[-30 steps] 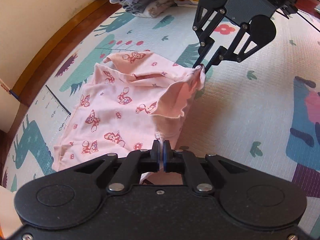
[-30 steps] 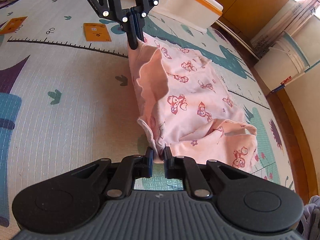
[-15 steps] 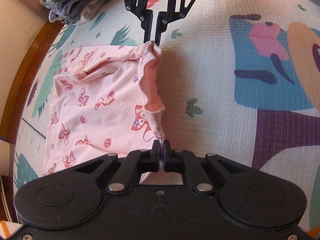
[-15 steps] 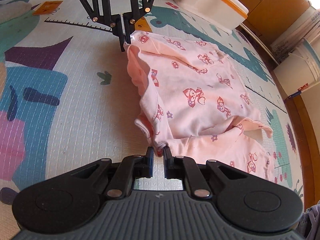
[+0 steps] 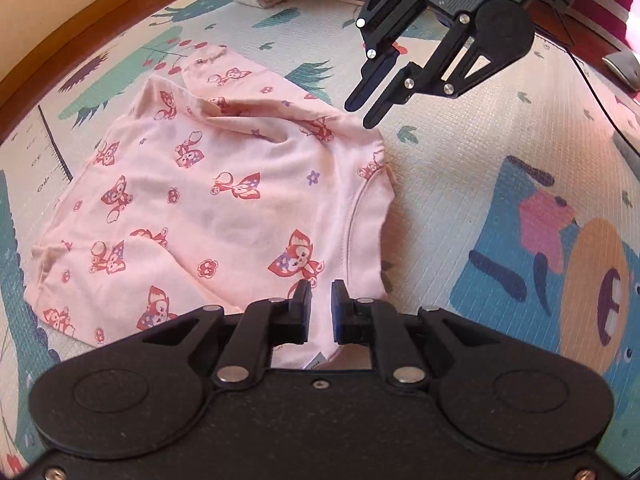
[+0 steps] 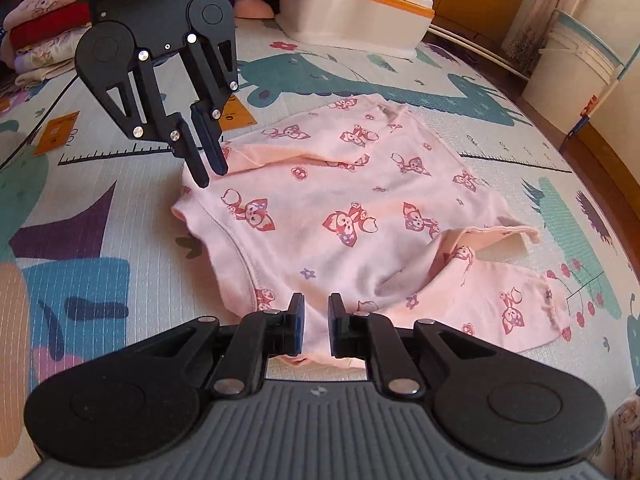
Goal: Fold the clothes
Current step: 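Lower the shirt onto the mat and open both grippers, then grasp a sleeve cuff with the left gripper and pull it outward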
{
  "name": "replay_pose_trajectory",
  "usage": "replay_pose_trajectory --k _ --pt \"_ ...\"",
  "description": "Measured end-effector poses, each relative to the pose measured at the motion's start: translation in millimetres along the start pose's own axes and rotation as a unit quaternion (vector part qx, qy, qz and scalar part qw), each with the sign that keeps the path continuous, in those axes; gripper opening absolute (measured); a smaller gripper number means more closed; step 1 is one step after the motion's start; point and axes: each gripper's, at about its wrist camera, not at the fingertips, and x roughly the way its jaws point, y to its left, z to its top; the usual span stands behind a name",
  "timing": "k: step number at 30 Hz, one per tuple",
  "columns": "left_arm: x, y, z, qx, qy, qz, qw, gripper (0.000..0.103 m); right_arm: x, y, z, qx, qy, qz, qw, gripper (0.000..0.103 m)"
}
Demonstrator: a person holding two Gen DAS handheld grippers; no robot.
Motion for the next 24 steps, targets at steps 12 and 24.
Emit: replay_pose_trajectory --k 12,24 --pt "16.7 -41.1 -13.7 0.046 0.005 0.004 0.9989 0.007 3.7 19.8 -35.5 0.038 0.048 -0.007 0.998 0.018" --pt "0.6 -51.1 -21.0 0.061 0.028 -0.060 0.9960 0.027 -17.4 10.3 -22.0 0.064 0.067 0.059 0.994 0.023"
